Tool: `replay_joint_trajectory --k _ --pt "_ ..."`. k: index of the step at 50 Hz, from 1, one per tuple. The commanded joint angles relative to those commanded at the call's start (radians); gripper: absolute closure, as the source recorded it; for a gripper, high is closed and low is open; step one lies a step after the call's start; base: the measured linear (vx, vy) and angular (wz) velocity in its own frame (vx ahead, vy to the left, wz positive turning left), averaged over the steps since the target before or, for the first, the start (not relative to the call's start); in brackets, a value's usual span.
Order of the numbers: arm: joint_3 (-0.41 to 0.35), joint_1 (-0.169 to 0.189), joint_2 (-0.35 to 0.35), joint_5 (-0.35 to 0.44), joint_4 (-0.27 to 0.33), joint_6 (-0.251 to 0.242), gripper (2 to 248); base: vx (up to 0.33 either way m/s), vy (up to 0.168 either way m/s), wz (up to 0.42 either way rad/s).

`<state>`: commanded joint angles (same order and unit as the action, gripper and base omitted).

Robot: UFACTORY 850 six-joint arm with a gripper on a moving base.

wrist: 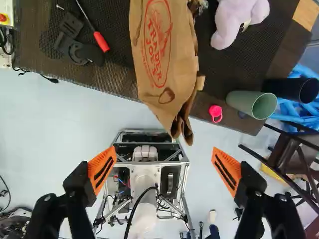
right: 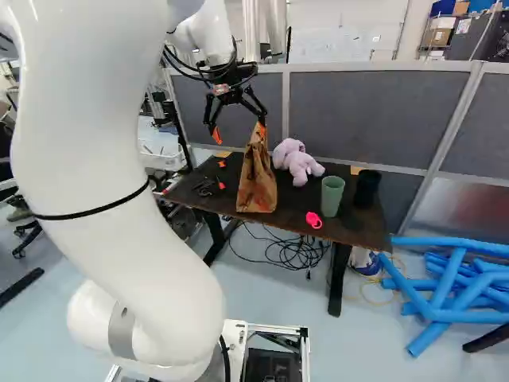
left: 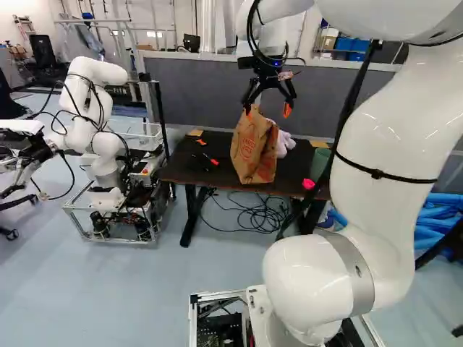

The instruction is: Pick up the bag on the ground and place it on the table

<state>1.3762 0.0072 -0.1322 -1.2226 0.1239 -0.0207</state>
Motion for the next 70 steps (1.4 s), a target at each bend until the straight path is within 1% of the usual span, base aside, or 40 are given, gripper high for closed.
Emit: replay_joint_trajectory --k 70 --pt "0.000 0.000 0.000 0.000 0.000 0.000 3 -0.170 -0.005 0.002"
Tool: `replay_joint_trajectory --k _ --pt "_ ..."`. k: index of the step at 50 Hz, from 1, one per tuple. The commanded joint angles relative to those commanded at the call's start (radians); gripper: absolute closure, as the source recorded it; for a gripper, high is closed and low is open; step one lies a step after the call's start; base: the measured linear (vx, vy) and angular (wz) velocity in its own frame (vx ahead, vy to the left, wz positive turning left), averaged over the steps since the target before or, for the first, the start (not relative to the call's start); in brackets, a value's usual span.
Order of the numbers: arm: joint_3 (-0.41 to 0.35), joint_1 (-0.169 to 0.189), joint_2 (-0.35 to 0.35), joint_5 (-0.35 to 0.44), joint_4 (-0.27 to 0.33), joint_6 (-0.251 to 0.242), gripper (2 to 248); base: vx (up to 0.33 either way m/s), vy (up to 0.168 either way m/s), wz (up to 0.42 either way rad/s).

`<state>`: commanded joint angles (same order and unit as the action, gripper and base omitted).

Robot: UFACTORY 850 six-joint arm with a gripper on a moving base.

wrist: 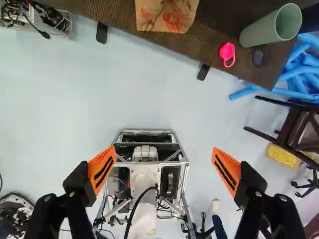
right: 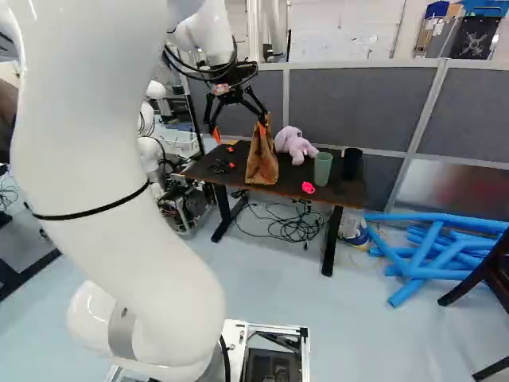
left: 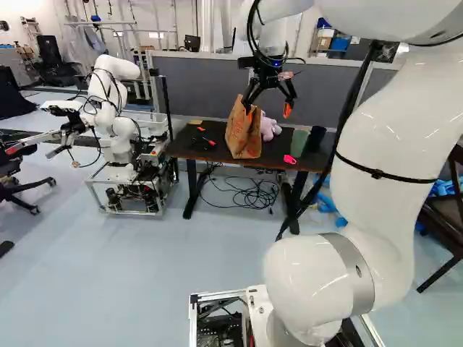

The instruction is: Pick up the bag on the ground and place it on the table

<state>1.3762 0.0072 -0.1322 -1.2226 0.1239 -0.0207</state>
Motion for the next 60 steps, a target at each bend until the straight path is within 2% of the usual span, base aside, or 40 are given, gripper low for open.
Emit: replay_joint_trajectory --k 14,38,60 --pt "0.000 0.000 0.000 0.000 0.000 0.000 3 -0.115 -0.002 0.006" --pt "-0.002 0.000 0.001 0.003 0.000 0.000 3 0.000 0.000 -0.001" --pt "-0.031 0.000 0.010 0.050 -0.003 0.000 3 0.000 0.000 0.000"
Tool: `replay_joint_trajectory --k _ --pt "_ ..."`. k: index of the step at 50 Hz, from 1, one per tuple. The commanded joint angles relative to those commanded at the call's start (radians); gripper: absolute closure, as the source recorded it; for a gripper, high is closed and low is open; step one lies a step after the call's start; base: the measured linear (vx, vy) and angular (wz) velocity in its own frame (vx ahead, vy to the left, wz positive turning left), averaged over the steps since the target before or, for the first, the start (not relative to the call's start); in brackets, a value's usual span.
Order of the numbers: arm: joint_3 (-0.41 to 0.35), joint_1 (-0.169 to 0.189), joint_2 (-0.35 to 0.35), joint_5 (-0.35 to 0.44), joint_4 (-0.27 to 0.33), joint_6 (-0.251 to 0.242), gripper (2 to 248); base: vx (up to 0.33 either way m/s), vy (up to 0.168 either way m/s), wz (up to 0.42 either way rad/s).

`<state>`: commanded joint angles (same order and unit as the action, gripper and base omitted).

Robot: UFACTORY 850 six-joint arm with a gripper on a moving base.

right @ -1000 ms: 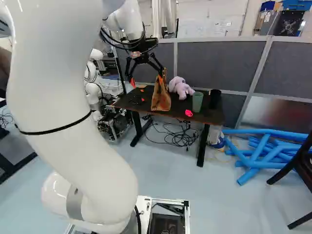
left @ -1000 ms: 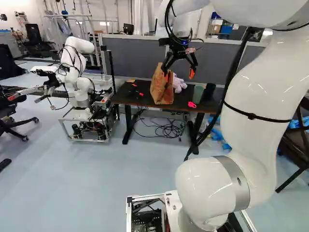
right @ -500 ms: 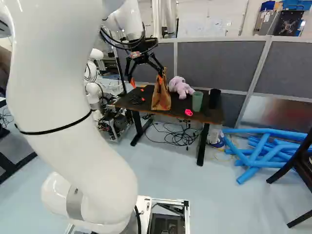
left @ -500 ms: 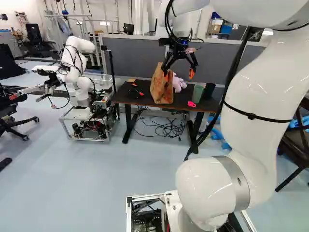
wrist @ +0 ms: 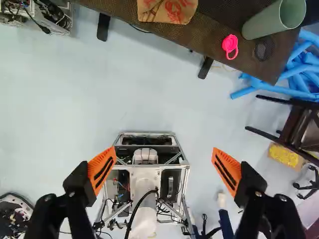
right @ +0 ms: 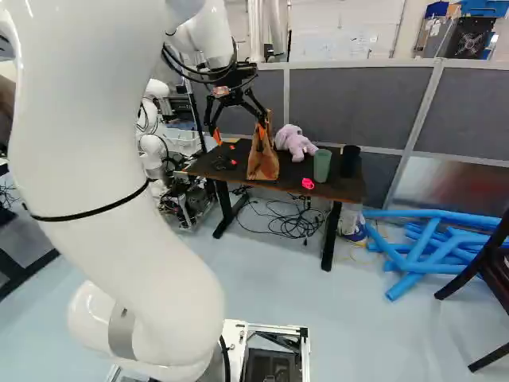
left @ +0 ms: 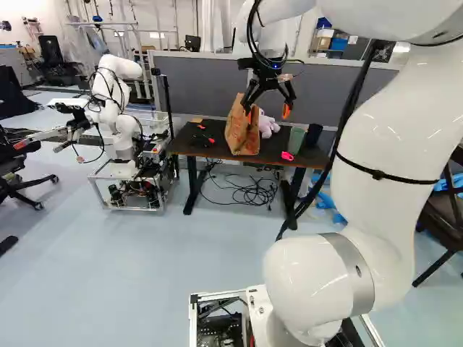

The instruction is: Pick up the bag on the ground and place it on the table

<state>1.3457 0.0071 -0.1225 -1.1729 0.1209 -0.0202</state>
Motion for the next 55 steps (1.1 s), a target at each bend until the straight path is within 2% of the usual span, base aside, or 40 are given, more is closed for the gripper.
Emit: replay_joint_trajectory --k 28,55 --pt "-0.084 0.000 0.027 0.137 -0.008 0.001 3 0.000 0.000 0.000" --pt "-0.218 -0.001 0.070 0.354 -0.021 0.003 3 0.000 0.000 0.000"
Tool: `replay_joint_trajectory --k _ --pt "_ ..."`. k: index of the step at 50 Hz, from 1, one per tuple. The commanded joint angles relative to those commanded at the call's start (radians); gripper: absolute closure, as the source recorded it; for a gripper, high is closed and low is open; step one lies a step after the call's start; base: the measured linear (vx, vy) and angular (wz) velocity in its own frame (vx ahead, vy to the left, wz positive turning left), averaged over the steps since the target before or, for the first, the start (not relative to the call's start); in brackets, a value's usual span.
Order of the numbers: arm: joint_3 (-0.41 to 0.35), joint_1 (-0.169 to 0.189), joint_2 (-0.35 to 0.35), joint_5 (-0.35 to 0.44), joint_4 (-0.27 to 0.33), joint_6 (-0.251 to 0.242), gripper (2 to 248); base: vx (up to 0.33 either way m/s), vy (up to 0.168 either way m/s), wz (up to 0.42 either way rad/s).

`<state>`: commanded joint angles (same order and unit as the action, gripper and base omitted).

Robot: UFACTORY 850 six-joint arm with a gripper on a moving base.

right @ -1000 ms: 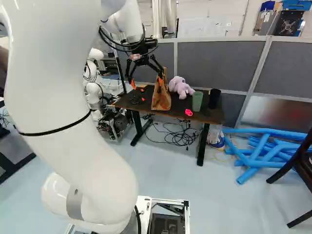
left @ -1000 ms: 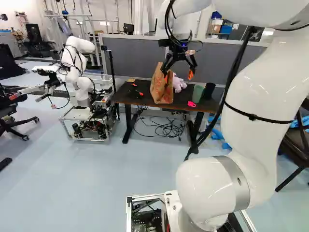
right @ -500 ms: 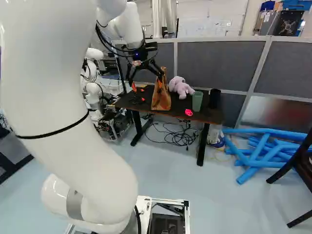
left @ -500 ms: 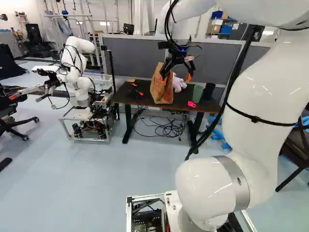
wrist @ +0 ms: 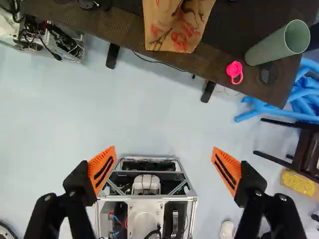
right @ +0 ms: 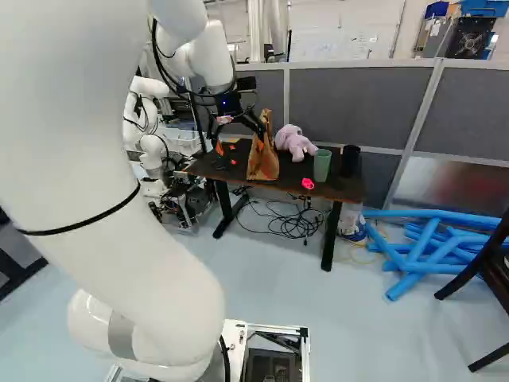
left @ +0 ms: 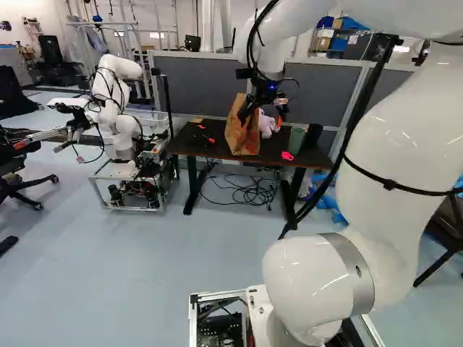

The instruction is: Pick up the bag on the ground and place it on the table

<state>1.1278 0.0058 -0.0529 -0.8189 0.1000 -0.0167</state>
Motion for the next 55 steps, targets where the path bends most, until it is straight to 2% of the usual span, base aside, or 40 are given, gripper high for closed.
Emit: replay_joint_trajectory --k 26,55 --pt "-0.175 -0.001 0.056 0.285 -0.017 0.003 3 0.000 0.000 0.000" --pt "-0.419 -0.002 0.134 0.682 -0.040 0.007 3 0.000 0.000 0.000"
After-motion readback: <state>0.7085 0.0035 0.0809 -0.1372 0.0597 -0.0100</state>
